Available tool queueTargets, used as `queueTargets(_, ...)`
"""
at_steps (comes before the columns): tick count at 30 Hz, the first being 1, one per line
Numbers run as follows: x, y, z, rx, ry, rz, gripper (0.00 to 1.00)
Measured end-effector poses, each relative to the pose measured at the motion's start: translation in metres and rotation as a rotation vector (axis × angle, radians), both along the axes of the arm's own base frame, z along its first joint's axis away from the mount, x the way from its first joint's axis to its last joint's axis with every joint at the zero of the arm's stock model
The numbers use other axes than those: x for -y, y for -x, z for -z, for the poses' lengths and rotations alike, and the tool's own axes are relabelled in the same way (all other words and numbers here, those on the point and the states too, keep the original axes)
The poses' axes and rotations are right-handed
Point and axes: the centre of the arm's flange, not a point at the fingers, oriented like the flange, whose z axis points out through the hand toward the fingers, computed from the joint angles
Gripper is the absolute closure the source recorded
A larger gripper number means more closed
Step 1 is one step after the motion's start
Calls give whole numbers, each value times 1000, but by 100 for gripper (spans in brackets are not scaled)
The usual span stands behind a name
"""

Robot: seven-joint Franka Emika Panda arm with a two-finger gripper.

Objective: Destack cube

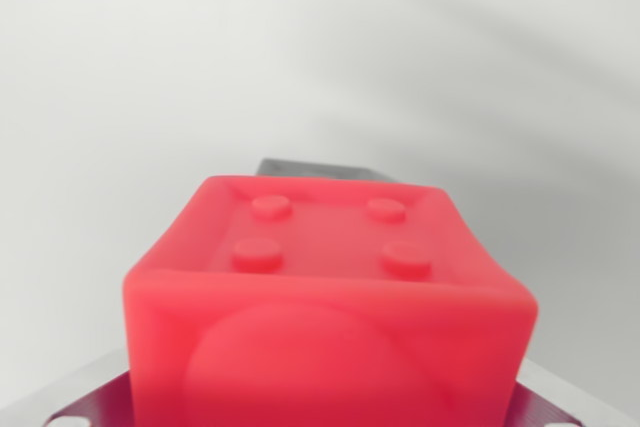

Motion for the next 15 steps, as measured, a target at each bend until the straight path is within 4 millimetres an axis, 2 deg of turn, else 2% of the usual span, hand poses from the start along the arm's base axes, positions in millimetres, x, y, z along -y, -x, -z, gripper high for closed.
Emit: queueTargets(15, -9, -26, 7, 0, 0, -57, 100)
